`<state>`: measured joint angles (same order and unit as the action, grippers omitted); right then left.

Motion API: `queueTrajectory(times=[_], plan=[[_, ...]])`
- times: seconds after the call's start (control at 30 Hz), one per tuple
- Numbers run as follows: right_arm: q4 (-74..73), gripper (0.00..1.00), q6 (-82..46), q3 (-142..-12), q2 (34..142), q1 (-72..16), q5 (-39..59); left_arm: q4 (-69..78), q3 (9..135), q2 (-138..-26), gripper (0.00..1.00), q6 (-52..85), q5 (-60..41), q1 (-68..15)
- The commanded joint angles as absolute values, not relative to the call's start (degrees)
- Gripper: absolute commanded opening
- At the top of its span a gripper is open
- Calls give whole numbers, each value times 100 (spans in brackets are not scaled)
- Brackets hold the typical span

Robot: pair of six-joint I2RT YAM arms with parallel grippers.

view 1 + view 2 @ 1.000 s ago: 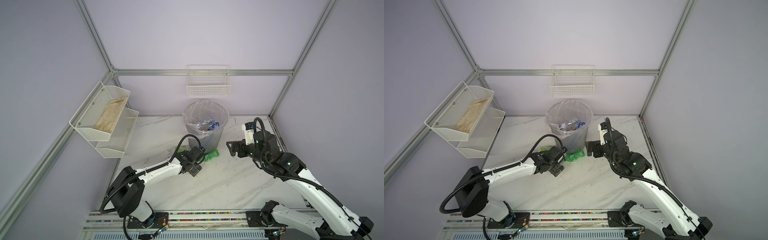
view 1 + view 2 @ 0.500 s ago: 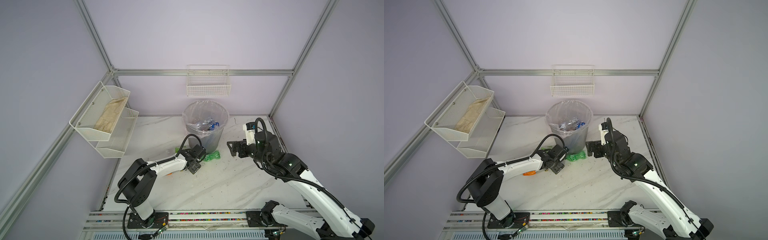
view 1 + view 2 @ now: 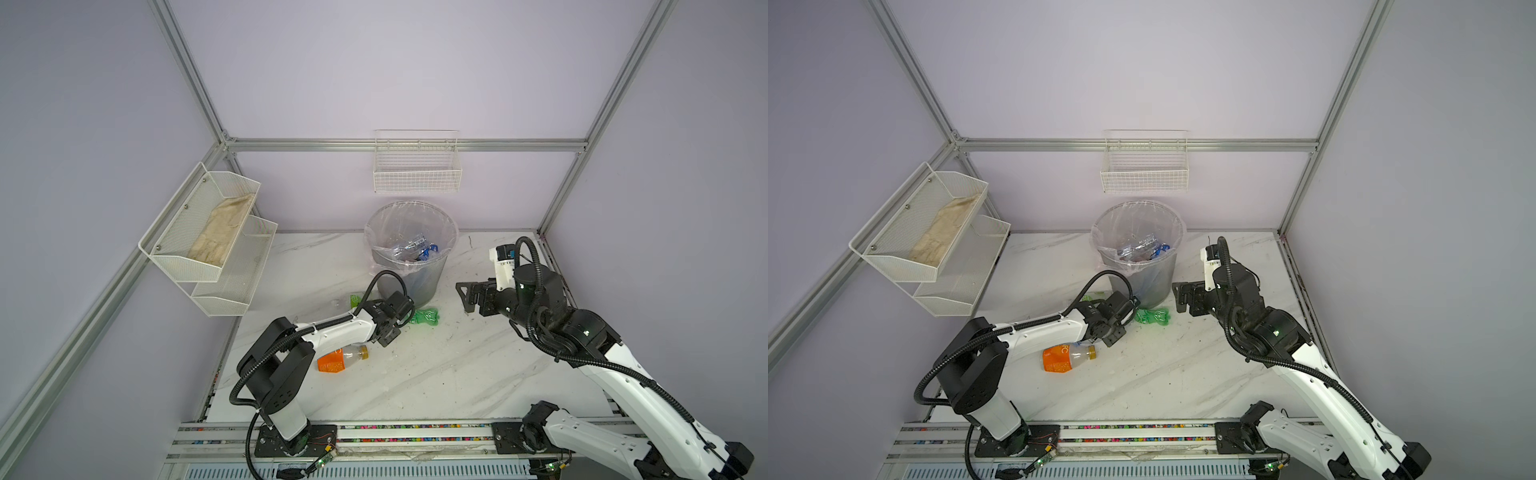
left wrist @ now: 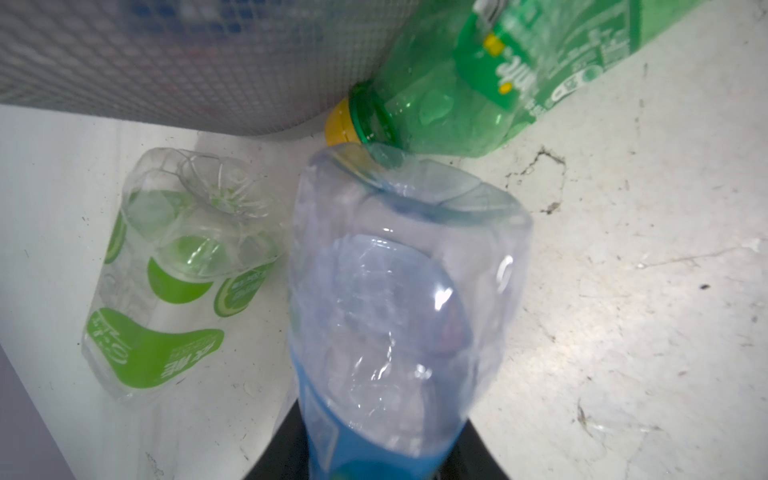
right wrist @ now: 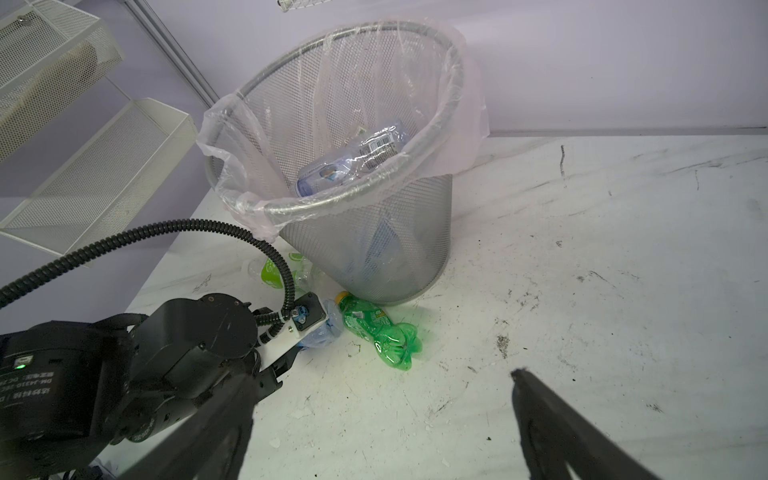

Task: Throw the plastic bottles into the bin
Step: 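Lower the left gripper onto the blue-labelled clear bottle and close it, then lift the blue-labelled bottle with the left gripper and carry it over the bin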

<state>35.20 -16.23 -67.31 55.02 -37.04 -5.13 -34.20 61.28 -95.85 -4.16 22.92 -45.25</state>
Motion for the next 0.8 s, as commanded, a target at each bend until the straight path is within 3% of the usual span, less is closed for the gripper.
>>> queueTrajectory(times=[0.0, 0.43, 0.77], plan=[[3427, 98, -1678, -6601, 5428, -3728, -608, -3421, 6388, -9098, 32, -530, 2568, -4720], [3357, 97, -1806, -6391, 5274, -3727, -1078, -4083, 6303, -7274, 26, -234, 3238, -5772], [3226, 97, -1838, -6251, 5255, -3727, -1217, -4560, 7206, -6321, 25, -44, 3621, -6586]])
